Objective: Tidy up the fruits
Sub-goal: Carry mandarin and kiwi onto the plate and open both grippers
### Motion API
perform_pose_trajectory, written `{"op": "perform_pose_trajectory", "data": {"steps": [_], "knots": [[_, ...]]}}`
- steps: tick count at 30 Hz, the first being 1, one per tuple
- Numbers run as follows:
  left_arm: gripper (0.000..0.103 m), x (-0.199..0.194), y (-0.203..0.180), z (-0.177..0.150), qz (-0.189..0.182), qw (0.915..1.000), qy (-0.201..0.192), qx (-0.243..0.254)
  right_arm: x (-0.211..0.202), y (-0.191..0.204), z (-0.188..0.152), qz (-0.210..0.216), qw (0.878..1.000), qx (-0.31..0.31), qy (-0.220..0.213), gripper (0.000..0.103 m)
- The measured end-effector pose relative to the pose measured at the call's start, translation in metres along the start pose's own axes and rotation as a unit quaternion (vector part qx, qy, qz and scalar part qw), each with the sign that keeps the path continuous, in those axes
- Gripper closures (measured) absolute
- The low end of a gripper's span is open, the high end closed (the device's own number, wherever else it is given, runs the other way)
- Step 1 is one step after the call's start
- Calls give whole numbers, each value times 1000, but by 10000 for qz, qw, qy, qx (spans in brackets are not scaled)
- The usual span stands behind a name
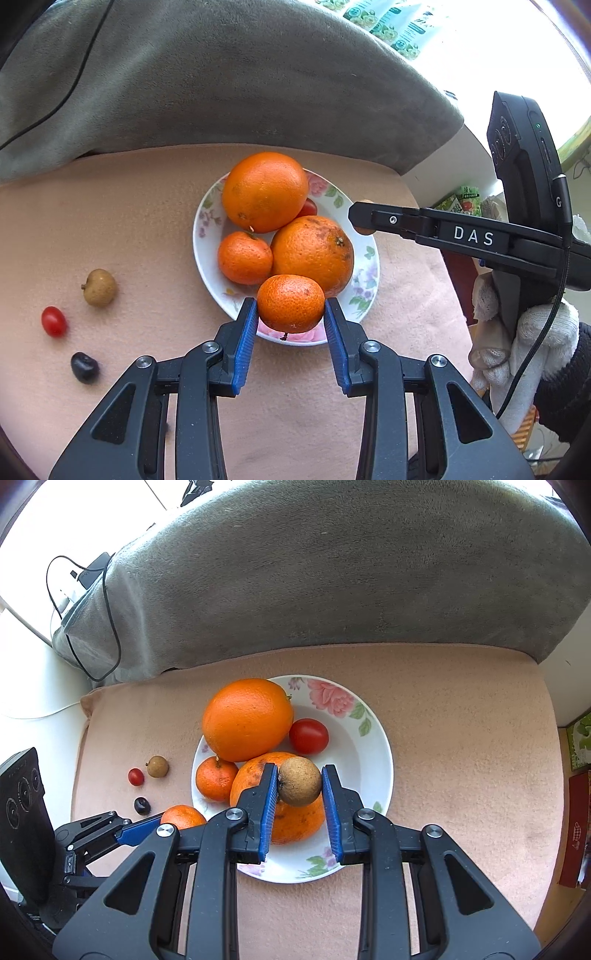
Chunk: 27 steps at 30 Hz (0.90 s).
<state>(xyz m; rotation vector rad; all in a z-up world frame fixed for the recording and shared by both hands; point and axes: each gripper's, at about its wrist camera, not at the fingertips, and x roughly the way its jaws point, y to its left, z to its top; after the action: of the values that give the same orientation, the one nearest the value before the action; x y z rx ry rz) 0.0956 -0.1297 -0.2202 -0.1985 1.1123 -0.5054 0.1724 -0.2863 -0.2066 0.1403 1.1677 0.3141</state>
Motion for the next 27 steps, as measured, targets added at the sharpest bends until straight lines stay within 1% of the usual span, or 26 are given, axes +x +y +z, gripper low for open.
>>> {"op": "perform_pose_trajectory", "data": {"steps": [9,23,25,27], "knots": [[68,10,-8,0,20,10000,65,41,10,-6,6,-28,10000,-69,53,78],[67,23,-22,1,176,9997,135,110,15,-12,7,26,10000,-48,74,77],[67,25,-22,1,189,9997,145,91,15,-13,7,-3,10000,-40,65,70],[59,28,-24,2,170,9997,170,80,13,-14,7,-48,10000,-26,25,47]]}}
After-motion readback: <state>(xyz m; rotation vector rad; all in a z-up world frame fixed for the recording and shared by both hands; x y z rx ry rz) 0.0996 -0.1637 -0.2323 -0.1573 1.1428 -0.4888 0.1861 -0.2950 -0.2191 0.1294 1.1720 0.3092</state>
